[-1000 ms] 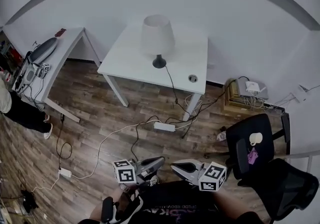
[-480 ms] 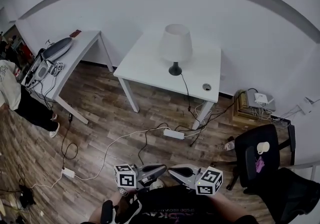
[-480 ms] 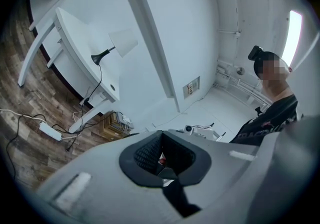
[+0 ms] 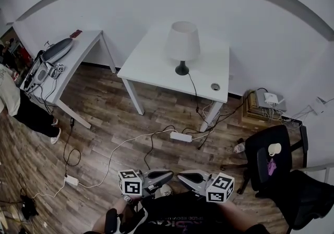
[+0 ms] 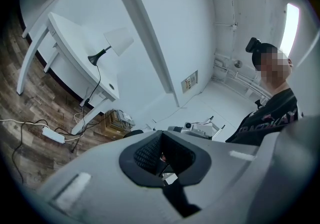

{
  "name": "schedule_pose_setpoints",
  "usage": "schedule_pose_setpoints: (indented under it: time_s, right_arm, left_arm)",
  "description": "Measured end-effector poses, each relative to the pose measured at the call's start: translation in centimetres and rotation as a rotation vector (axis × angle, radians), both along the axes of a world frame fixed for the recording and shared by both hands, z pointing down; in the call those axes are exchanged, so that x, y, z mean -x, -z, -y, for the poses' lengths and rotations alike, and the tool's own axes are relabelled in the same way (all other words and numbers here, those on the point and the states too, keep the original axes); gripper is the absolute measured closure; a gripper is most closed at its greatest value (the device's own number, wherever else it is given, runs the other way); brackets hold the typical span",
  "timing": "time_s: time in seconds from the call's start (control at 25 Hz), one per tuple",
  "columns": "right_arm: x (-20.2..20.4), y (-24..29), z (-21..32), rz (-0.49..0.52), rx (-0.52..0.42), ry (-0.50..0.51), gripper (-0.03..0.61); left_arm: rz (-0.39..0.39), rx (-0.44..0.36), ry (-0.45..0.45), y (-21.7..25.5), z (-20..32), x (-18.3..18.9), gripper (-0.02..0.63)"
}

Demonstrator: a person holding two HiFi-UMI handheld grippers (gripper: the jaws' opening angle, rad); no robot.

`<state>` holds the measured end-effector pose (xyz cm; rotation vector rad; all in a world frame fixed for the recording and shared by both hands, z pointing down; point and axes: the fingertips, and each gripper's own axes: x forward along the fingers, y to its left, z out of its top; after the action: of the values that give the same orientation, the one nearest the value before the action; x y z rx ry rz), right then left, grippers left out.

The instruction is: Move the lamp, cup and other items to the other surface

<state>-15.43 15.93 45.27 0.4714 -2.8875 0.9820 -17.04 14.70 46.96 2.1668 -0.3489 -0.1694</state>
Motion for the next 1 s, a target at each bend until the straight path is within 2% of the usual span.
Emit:
schedule_pose_setpoints:
  time_s: [0.2,0.44,0.68,1.0]
  right_arm:
    - [-0.9,-0.1,0.2,-0.012,0.022,-0.038,0.575]
    - [-2.2,0.4,1.0,-0.006,0.026,-0.067,0.574]
    - [-2.3,0.2,0.8,0.007,0.05,-0.096,0.574]
    - [-1.0,-0.1,0.5,-0.003,0.049,-0.121,0.574]
  left_arm:
    - [-0.008,0.027,0.0,0.3,0.1,-0.2,0.618]
    - [0.005,0.08,0.059,-0.8,0.9,-0.3,0.618]
    - [0.02,0.064,0.044,-1.4,0.5,-0.5,0.618]
    - [0.025,0.058,0.043,-1.4,0.0,1.2,0.618]
